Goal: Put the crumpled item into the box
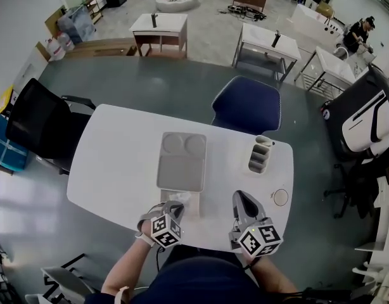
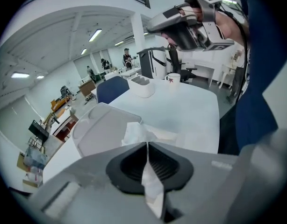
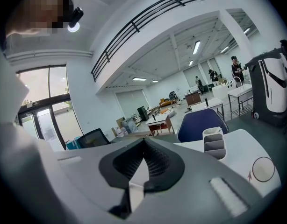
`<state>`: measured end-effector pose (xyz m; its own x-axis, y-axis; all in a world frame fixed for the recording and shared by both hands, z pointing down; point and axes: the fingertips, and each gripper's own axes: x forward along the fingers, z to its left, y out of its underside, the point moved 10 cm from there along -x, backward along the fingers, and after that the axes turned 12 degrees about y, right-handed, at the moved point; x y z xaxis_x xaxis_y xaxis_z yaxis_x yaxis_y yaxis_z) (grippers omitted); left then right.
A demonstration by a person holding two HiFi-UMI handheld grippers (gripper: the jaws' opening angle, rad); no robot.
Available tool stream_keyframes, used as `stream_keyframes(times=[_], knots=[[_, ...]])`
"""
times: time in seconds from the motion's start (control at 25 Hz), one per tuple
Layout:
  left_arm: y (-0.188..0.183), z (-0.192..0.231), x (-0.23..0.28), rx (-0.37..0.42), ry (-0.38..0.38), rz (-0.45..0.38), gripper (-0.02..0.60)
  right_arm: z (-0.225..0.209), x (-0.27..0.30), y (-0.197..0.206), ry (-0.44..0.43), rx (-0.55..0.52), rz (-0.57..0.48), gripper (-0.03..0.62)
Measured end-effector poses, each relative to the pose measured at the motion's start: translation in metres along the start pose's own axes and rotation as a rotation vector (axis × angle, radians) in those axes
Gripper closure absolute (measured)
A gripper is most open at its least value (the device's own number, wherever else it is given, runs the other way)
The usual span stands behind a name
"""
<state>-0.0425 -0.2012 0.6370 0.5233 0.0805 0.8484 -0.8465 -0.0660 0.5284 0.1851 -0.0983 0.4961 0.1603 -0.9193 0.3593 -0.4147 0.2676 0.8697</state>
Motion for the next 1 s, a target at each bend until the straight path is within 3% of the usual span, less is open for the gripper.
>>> stream_keyframes(times=[0.72, 1.0], knots=[[0.012, 0.011, 0.053, 0.06, 0.05, 0.142, 0.568, -0.002, -0.002, 0.007, 0.003, 0.008, 0.021, 0.592], [0.019, 0.01, 0.069, 0.021, 0.075, 0.156, 0.563, -0.002, -0.005, 0.012, -0.002, 0.009, 0.037, 0.592]])
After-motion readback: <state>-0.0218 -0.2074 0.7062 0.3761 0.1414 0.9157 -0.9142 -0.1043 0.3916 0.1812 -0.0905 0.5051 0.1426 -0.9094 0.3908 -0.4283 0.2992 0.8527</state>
